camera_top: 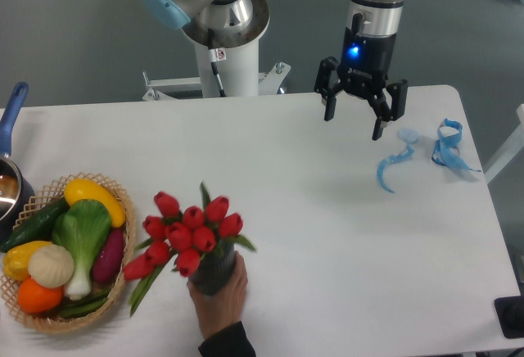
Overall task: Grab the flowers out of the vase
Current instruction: 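Move the open gripper down toward the red tulip stems above the vase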
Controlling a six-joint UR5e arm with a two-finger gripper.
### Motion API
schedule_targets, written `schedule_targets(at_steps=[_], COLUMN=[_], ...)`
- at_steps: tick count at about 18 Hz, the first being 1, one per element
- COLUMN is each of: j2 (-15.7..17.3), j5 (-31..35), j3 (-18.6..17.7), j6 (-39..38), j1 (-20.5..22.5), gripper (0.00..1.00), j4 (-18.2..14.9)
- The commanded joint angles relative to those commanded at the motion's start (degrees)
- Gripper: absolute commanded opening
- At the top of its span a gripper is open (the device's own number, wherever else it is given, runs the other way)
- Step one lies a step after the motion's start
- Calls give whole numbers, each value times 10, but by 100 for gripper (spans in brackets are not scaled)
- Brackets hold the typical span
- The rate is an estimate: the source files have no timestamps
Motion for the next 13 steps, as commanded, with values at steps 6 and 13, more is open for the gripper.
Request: schedule_targets(at_steps=[6,13], j2=[-43,-108], j5=[-62,-133], j3=[5,52], j6=[-33,-54], j1=[-43,-126], gripper=[100,100], j4=[52,64])
